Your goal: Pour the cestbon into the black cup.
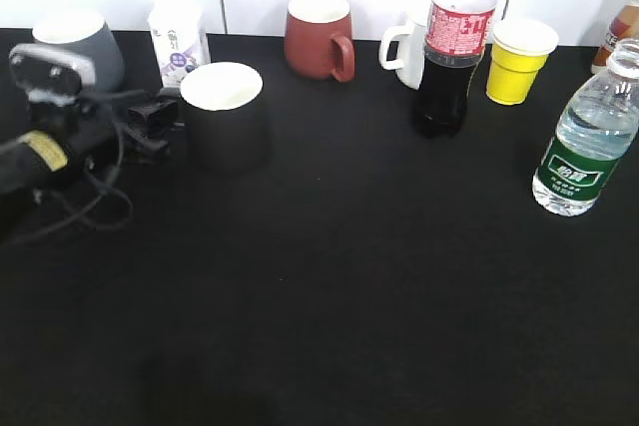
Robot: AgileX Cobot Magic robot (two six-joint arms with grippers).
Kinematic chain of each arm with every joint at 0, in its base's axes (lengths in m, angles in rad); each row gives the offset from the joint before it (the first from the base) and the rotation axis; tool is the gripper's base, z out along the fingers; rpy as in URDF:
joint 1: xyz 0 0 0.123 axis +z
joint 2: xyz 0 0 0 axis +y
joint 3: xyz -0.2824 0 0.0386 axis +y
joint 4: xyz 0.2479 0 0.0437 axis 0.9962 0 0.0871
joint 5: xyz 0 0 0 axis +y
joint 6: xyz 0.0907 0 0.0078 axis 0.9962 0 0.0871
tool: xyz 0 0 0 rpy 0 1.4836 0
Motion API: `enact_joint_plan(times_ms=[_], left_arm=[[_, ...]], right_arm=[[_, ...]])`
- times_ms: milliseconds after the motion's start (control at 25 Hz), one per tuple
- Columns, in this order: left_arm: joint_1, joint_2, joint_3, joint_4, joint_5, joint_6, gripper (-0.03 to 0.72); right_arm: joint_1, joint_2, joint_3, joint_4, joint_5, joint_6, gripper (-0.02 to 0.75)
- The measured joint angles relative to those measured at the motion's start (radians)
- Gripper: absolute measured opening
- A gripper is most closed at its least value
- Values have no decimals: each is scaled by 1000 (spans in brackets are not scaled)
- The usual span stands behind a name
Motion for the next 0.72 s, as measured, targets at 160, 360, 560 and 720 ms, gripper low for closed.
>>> enact_joint_plan(times_ms=[160, 360, 560, 720], left_arm=[[2, 73, -113, 94, 11, -22, 333], [2, 129, -222, 174, 8, -36, 81], [-1, 75, -181, 287, -61, -90, 71], [-71, -141, -62, 288, -88, -105, 70]], right_arm=[[0, 0, 0, 0, 0, 0, 534], [0, 0, 0, 0, 0, 0, 534], [0, 0, 0, 0, 0, 0, 534], [0, 0, 0, 0, 0, 0, 534]])
